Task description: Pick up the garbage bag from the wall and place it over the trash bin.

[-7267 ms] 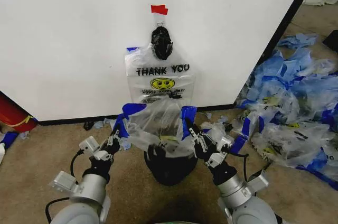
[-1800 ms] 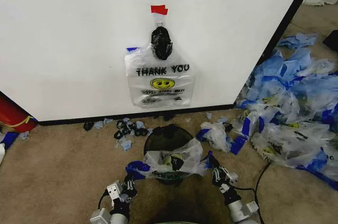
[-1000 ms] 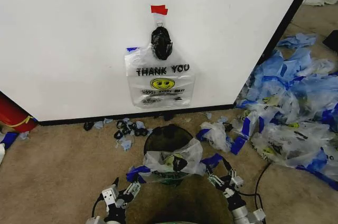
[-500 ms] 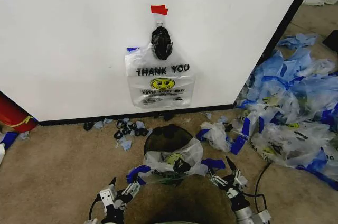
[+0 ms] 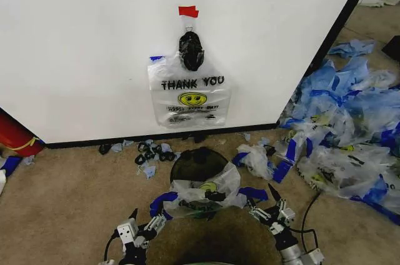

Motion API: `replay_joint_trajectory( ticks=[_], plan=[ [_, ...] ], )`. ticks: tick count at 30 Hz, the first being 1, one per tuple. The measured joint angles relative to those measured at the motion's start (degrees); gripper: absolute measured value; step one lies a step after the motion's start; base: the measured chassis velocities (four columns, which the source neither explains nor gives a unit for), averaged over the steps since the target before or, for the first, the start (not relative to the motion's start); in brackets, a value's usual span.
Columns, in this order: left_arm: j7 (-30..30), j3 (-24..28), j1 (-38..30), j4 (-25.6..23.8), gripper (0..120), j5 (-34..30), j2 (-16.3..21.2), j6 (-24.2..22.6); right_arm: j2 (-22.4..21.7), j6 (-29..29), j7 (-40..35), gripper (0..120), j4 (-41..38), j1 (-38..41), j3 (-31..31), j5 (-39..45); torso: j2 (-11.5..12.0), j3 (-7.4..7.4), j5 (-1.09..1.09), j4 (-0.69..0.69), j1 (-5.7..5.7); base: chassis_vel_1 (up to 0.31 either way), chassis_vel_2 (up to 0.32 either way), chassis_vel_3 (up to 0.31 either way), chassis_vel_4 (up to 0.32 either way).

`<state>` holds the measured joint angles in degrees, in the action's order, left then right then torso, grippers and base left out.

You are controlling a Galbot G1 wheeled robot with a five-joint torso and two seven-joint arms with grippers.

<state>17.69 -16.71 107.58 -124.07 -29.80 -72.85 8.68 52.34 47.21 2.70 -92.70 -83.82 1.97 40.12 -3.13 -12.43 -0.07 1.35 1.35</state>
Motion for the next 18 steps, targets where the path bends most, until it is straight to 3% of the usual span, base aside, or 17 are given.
replay_joint_trajectory(
  ticks=[18],
  plan=[
    [0.2, 1.3, -1.3, 1.3, 97, -0.6, -0.1, -0.5, -1.2, 0.0, 5.2, 100, -0.3, -1.6, -1.2, 0.2, 0.0, 0.00, 0.00, 0.00, 0.00, 0.000, 0.000, 0.000, 0.000]
  ],
)
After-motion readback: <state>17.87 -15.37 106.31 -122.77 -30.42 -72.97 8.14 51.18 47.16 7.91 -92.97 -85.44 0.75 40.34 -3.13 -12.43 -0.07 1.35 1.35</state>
